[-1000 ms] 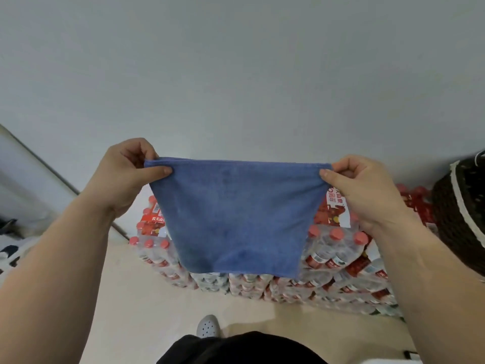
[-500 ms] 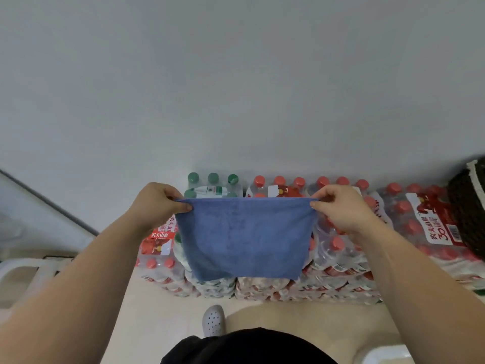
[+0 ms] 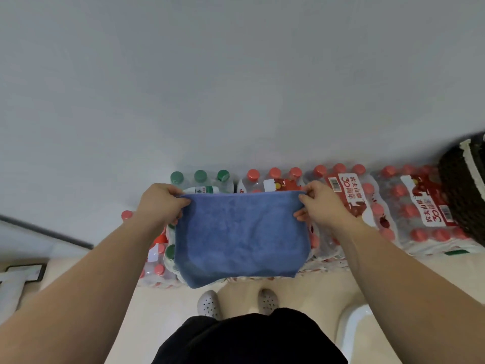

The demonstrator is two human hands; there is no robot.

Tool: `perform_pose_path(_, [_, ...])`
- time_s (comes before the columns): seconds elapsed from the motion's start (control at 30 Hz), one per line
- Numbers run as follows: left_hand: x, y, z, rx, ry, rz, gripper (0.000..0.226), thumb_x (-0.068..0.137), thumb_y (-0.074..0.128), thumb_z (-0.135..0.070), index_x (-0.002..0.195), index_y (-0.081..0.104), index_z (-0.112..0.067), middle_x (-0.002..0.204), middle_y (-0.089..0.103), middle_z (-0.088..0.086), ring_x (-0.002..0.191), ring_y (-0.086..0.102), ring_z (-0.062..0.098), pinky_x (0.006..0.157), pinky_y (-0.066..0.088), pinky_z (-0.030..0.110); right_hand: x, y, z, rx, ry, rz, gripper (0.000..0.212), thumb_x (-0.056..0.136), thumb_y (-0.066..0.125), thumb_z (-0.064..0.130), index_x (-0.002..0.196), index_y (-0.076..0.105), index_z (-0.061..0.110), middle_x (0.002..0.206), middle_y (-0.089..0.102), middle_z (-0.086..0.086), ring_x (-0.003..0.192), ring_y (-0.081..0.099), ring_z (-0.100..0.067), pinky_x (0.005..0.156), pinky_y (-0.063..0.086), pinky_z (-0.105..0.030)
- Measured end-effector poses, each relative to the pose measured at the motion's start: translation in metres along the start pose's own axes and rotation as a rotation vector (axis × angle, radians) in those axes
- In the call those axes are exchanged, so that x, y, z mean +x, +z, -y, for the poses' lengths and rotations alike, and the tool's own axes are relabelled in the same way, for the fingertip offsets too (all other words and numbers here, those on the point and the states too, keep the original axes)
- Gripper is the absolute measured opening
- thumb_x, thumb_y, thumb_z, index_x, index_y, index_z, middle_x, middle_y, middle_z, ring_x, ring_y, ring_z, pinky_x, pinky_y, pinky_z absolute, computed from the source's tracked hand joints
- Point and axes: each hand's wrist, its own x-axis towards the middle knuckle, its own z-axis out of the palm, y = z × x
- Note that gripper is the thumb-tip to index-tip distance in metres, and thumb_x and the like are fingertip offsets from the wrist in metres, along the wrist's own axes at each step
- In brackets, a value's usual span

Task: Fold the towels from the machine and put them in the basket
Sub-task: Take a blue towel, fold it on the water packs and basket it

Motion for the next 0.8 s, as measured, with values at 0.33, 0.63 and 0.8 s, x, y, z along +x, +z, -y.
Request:
perform_pose_path(0.33, [0.027, 0.008, -0.025, -0.338, -0.234, -0.044, 0.017, 0.100, 0.046, -0.003, 0.114, 0.055, -0.006, 0.075, 0.069, 0.020, 0.048, 0.066, 0.021, 0.042, 0.056, 0.028, 0.058, 0.002, 0.024, 0.352, 0.147, 0.062, 0.015, 0.088, 0.061, -0.011, 0.086, 0.063, 0.003, 0.091, 0.064, -0.018, 0.069, 0.067, -0.025, 0.057, 0.061, -0.026])
perform_pose_path(0.63, [0.050, -0.008, -0.065, -0.408, -0.007, -0.157, 0.018, 0.096, 0.053, -0.003, 0.085, 0.065, -0.012, 0.082, 0.067, 0.017, 0.065, 0.065, 0.025, 0.064, 0.054, 0.032, 0.087, -0.009, 0.067, 0.448, -0.028, -0.079, 0.019, 0.090, 0.058, -0.005, 0.080, 0.064, 0.010, 0.085, 0.068, -0.012, 0.071, 0.070, -0.021, 0.064, 0.061, -0.026])
perform_pose_path(0.8, [0.035, -0.009, -0.053, -0.463, 0.130, -0.214, 0.020, 0.093, 0.056, 0.000, 0.101, 0.073, -0.007, 0.089, 0.074, 0.012, 0.076, 0.071, 0.021, 0.071, 0.060, 0.029, 0.075, -0.013, 0.060, 0.573, -0.142, -0.149, 0.020, 0.087, 0.059, -0.007, 0.083, 0.069, 0.009, 0.083, 0.069, -0.010, 0.077, 0.071, -0.022, 0.075, 0.060, -0.027])
